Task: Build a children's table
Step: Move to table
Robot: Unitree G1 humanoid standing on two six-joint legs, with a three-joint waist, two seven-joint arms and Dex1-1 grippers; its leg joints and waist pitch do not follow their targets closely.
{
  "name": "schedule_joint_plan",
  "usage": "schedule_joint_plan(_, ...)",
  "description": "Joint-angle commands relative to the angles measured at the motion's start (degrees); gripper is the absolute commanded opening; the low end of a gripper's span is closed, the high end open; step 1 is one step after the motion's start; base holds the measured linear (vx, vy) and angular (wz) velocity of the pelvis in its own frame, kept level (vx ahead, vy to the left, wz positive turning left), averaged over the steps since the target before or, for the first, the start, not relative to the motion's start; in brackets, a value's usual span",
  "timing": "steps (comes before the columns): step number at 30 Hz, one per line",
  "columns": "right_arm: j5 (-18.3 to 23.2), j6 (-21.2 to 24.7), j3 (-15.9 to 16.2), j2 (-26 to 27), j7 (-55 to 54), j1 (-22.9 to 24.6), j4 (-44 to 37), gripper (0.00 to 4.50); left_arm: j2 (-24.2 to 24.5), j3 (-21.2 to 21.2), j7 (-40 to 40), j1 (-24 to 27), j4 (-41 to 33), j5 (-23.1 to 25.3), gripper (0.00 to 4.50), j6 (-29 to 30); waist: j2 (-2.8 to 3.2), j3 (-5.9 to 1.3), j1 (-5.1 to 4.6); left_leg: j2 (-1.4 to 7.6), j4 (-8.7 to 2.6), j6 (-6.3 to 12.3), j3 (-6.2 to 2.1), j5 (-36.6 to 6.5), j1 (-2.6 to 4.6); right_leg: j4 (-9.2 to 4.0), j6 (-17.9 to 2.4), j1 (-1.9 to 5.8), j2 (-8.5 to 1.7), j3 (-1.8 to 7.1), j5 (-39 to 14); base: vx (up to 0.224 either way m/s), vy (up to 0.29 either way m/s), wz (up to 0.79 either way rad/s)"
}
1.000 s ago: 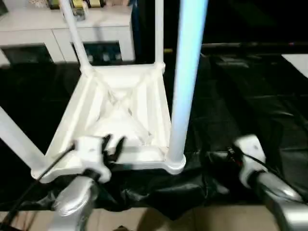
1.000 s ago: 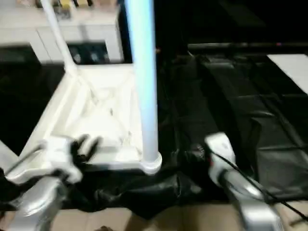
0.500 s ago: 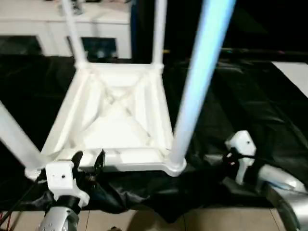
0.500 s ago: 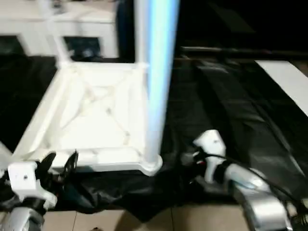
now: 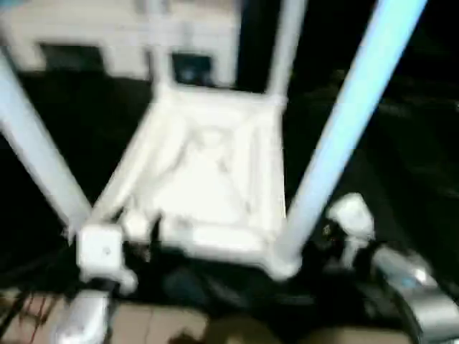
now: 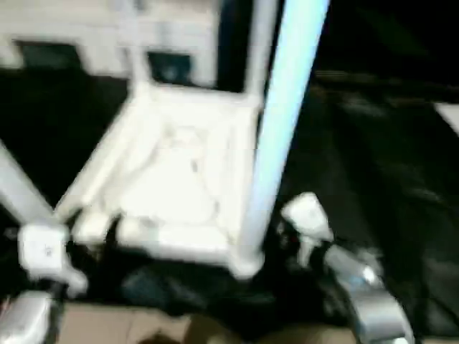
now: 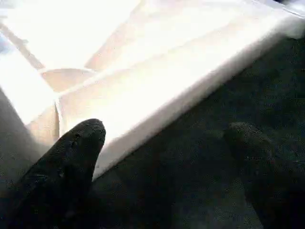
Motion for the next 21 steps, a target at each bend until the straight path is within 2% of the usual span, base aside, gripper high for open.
schedule_joint_plan(1,0.3,-1.1,-1.7,-1.0,-0.5,0.0,1.5,4.5,-0.5,-1.1,0.3,0.3,0.0,0.4,3.6,0.0,1.7,-2.3,-0.8,10.22,-10.66,-4.4,-12.21,-14.4,5.37,2.56,-1.3,-4.23,2.69,2.09,-8.1,-0.025,0.091,0.65)
schedule_joint_plan(2,0.4,-1.0,-1.9,-0.9,-0.6,0.0,1.6,4.5,-0.6,-1.0,0.3,0.3,0.0,0.3,3.6,0.2,1.61,-2.55,-0.7,10.42,-11.01,-5.96,-12.98,-15.7,4.9,3.28,-0.1,-3.78,2.81,2.9,-9.1,-0.042,0.057,0.5)
schedule_joint_plan(3,1.5,0.3,-4.0,-0.2,-2.5,-0.7,3.3,4.5,-1.0,-0.4,0.3,0.1,0.6,-1.2,3.6,1.6,1.07,-2.54,-0.38,13.95,-11.94,-9.88,-9.98,-19.8,3.49,4.93,2.8,-4.27,1.88,3.89,-6.6,-0.076,-0.005,0.36)
schedule_joint_plan(4,1.5,0.4,-4.1,-0.2,-2.6,-0.8,3.4,4.5,-1.0,-0.3,0.3,0.1,0.6,-1.3,3.6,1.6,0.79,-2.19,0.9,13.93,-13.59,-8.25,-7.61,-28.5,1.58,6.6,3.5,-4.28,2.46,4.25,-5.3,-0.076,-0.005,0.36)
schedule_joint_plan(5,1.2,0.5,-4.5,-0.3,-3.2,-1.1,4.1,4.5,-1.4,0.0,-0.1,0.2,0.7,-2.9,3.6,2.7,-0.1,-2.45,1.09,13.55,-13.65,-5.71,-6.84,-32.2,1.49,6.68,3.4,-4.21,2.45,4.69,-4.7,-0.102,-0.071,0.33)
schedule_joint_plan(6,0.5,-0.3,-5.1,-0.5,-3.9,-1.3,5.2,4.5,-1.4,0.1,-0.2,0.2,0.8,-3.3,3.6,3.4,-0.83,-2.57,2.44,11.28,-13.6,-0.92,-2.93,-37.8,0.2,5.52,3.1,-3.77,2.38,5.3,-3.6,-0.104,-0.128,0.33)
schedule_joint_plan(7,0.2,-0.8,-5.2,-0.7,-4.1,-1.3,5.7,4.5,-1.3,0.1,-0.1,0.2,0.8,-3.3,3.6,3.3,-3.17,-2.61,3.13,7.33,-10.9,0.95,0.9,-35.7,-0.92,-0.34,2.5,-4.45,-0.96,9.05,-8.0,-0.104,-0.128,0.33)
schedule_joint_plan(8,-0.1,-1.0,-5.3,-0.7,-4.3,-1.4,6.1,4.5,-1.3,0.1,0.0,0.2,0.9,-3.2,3.6,3.2,-5.5,-3.41,3.01,3.56,-4.65,-0.15,2.93,-28.9,0.85,-5.08,4.9,-6.32,-3.74,11.54,-20.9,-0.09,-0.185,0.14)
schedule_joint_plan(9,-0.8,-1.3,-5.4,-0.7,-4.9,-1.6,6.9,4.5,-1.2,0.0,0.1,0.2,0.9,-3.1,3.6,2.4,-4.9,-2.48,4.09,1.23,5.97,0.31,0.94,-2.6,-2.51,-11.39,11.7,-4.3,-9.2,15.84,-44.3,-0.066,-0.142,-0.09)
schedule_joint_plan(10,-1.4,-1.9,-5.6,-0.9,-5.5,-1.8,8.1,4.5,-1.2,0.1,-0.1,0.5,0.7,-3.5,3.6,1.6,-5.6,-1.45,3.93,1.35,6.25,-0.69,0.86,-2.1,-3.22,-11.31,10.8,-4.11,-8.88,14.91,-46.2,-0.066,-0.142,-0.09)
schedule_joint_plan(11,-1.7,-2.2,-5.5,-1.1,-5.7,-1.9,8.5,4.5,-1.0,0.1,-0.2,0.6,0.6,-3.4,3.6,1.6,-5.35,-1.19,4.35,2.51,6.13,-2.02,-0.2,-5.3,-2.44,-10.89,5.1,-3.6,-9.72,14.91,-45.9,-0.039,-0.05,-0.17)
schedule_joint_plan(12,-1.7,-2.4,-5.4,-1.2,-5.7,-1.9,8.9,4.5,-0.8,0.4,-0.2,0.6,0.6,-3.2,3.6,1.8,-5.25,-1.31,4.53,3.01,5.69,-1.73,-0.43,-7.9,-1.75,-10.68,2.2,-3.4,-9.72,15.29,-44.5,-0.052,-0.001,-0.06)
schedule_joint_plan(13,-1.7,-2.5,-5.3,-1.3,-5.8,-2.0,9.1,4.5,-0.5,0.7,-0.1,0.5,0.7,-3.1,3.6,2.1,-5.17,-1.6,4.65,3.41,4.68,-1.53,-0.48,-9.3,-1.07,-10.2,-0.6,-2.87,-8.83,15.35,-41.4,-0.052,-0.001,-0.06)
schedule_joint_plan(14,-1.7,-2.5,-5.3,-1.2,-5.8,-2.1,9.2,4.5,-0.3,1.0,-0.1,0.3,0.9,-3.2,3.6,2.2,-4.13,-1.95,4.37,5.01,-0.23,-1.35,-0.27,-11.4,1.04,-8.84,-5.6,-2.55,-5.48,12.68,-32.8,-0.079,0.044,0.07)
schedule_joint_plan(15,-1.6,-2.5,-5.3,-1.1,-5.9,-2.2,9.3,4.5,0.1,1.5,0.0,0.0,1.4,-3.0,3.6,2.5,-3.33,-1.62,3.11,6.64,-4.91,-0.2,0.0,-18.6,3.46,-6.98,-7.5,-4.71,-1.04,8.64,-26.1,-0.11,0.067,0.2)
schedule_joint_plan(16,-1.6,-2.5,-5.3,-0.8,-6.2,-2.2,9.3,4.5,0.7,2.2,-0.1,-0.6,2.0,-3.1,3.6,2.6,-2.26,-2.11,1.82,9.1,-6.91,-1.03,-0.39,-25.7,5.23,-5.87,-7.8,-5.12,0.1,7.59,-14.7,-0.11,0.067,0.2)
schedule_joint_plan(17,-1.2,-2.3,-5.4,-0.2,-6.3,-2.1,9.0,4.5,1.5,3.0,-0.5,-1.3,2.8,-3.4,3.6,3.1,-1.77,-2.26,1.12,9.4,-7.81,-1.71,-0.65,-26.4,4.76,-5.3,-7.5,-4.13,-0.08,7.14,-9.2,-0.09,0.079,0.19)
schedule_joint_plan(18,-0.6,-1.8,-5.3,1.0,-6.8,-1.9,8.2,4.5,2.9,4.5,-1.1,-3.3,4.3,-3.8,3.6,3.7,-1.64,-2.35,0.46,8.84,-8.7,-3.54,0.27,-25.6,4.04,-5.79,-6.0,-2.7,-1.05,6.54,-1.3,-0.034,0.088,0.02)
schedule_joint_plan(20,-0.3,-1.5,-5.1,1.7,-7.0,-1.9,7.8,4.5,3.8,5.2,-1.2,-4.7,5.3,-4.0,3.6,3.7,-1.91,-2.01,0.36,8.12,-8.65,-4.53,1.08,-25.9,3.98,-6.82,-5.4,-2.89,-1.72,6.92,-4.4,-0.029,0.077,0.02)
schedule_joint_plan(21,-0.2,-1.4,-4.9,2.4,-7.6,-1.8,7.4,4.5,4.5,5.9,-1.1,-6.2,6.4,-4.3,3.6,3.5,-2.49,-1.86,0.11,7.73,-8.34,-5.62,1.75,-26.8,3.9,-7.49,-5.0,-3.01,-2.4,7.31,-10.2,0.0,0.0,0.0)
